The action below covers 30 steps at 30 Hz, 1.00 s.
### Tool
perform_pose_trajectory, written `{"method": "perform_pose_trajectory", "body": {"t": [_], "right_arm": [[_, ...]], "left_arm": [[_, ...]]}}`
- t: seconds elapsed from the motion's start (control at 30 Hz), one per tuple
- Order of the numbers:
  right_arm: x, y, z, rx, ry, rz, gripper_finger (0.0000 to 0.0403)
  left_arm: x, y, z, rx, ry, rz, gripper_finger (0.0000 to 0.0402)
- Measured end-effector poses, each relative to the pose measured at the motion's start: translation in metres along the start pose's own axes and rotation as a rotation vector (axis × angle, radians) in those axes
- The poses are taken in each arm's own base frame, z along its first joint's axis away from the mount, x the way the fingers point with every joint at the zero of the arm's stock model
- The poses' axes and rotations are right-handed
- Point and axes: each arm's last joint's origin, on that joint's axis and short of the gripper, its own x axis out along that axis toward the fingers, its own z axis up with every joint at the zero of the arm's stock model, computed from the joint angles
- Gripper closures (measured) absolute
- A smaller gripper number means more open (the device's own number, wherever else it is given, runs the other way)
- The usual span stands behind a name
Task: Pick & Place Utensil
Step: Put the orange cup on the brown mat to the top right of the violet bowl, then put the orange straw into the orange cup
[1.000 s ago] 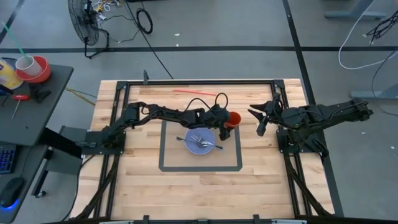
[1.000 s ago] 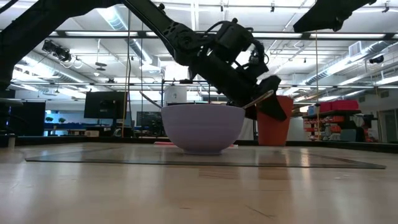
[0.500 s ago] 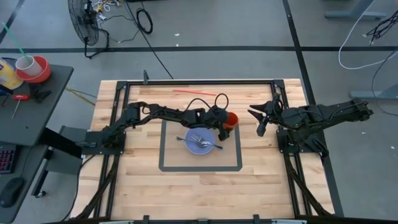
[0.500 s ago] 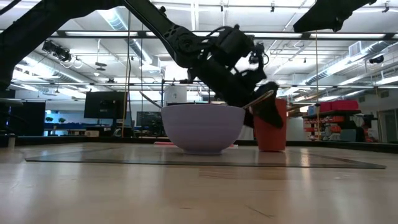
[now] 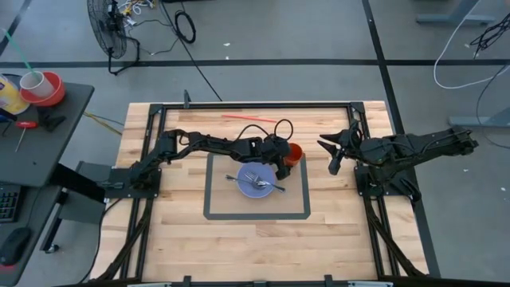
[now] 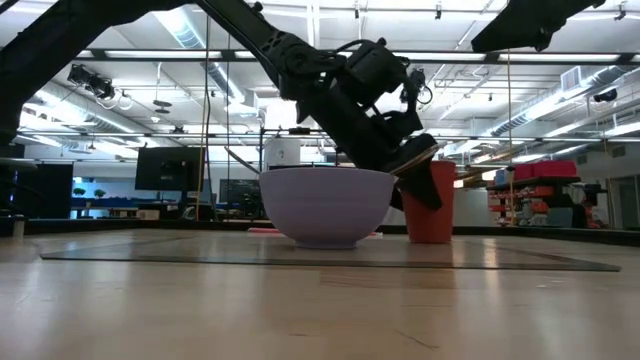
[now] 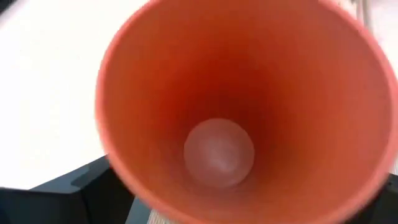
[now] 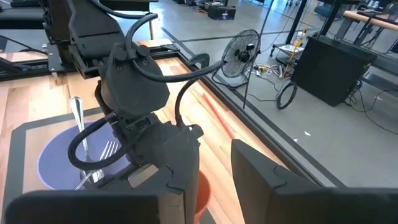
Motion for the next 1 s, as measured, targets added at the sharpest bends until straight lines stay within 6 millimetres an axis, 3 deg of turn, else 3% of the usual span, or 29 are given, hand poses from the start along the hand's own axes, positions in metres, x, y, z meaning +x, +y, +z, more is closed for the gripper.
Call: {"method": "perform_pose_trajectory", "body": {"t": [0.7, 1.0], "right_arm": [[0.001, 0.001, 0.0, -0.003, 0.003, -0.001, 0.0305], [0.002, 0.001, 0.0, -0.006, 0.007, -0.002, 0.0305]], "left_arm": [[-0.012, -0.004, 0.002, 0.005, 0.067, -0.136, 0.001], [-0.035, 0.0, 0.006, 0.036, 0.17, -0.114, 0.001]]}}
